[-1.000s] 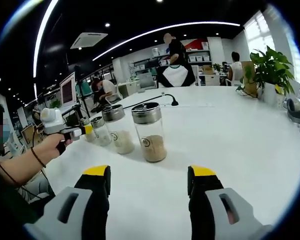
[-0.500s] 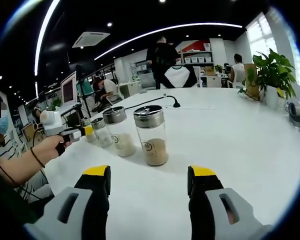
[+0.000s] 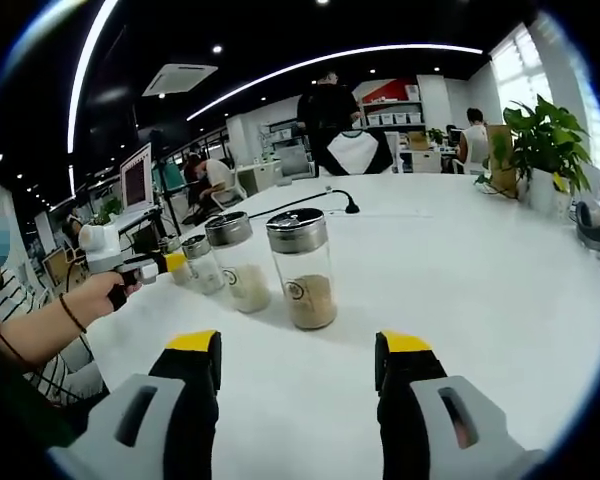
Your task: Rotate the seasoning bottle until the label or dispensing opening points toward the visible target arrow and the bottle remains upright within the marked orientation range
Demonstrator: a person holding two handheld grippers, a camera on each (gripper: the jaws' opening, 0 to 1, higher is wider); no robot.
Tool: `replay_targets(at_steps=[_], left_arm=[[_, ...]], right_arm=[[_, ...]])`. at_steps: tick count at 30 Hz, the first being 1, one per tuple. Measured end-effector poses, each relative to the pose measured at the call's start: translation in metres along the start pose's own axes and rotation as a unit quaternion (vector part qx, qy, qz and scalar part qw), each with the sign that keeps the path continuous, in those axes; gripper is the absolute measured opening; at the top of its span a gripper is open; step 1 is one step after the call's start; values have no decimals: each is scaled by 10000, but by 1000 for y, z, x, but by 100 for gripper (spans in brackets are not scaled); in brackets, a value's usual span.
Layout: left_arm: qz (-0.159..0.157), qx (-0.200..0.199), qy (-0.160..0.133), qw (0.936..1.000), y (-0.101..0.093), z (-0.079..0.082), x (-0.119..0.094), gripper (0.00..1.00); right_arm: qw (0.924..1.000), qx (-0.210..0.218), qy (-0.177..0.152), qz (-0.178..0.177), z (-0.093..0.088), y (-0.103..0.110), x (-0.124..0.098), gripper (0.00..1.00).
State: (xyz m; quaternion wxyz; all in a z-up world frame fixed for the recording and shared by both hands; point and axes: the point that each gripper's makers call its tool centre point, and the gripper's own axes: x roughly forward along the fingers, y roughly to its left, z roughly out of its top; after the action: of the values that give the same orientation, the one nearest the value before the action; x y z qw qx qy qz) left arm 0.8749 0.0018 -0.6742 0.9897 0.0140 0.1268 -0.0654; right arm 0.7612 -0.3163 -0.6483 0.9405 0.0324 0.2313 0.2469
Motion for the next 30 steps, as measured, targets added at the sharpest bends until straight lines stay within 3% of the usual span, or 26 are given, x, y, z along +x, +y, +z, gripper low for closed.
replay_targets(at_steps=[12, 18, 30], left_arm=[[-772, 160, 37, 9969, -5, -1, 0, 33], [-1216, 269, 62, 9922, -6, 0, 3, 33], [-1816, 439, 83, 9824, -9, -1, 4, 33]], right_arm=[[10000, -8, 1, -72, -2, -4, -6, 63], [9999, -41, -57, -74, 0, -3, -8, 63], [9999, -32, -117, -6, 4, 3, -8, 64]])
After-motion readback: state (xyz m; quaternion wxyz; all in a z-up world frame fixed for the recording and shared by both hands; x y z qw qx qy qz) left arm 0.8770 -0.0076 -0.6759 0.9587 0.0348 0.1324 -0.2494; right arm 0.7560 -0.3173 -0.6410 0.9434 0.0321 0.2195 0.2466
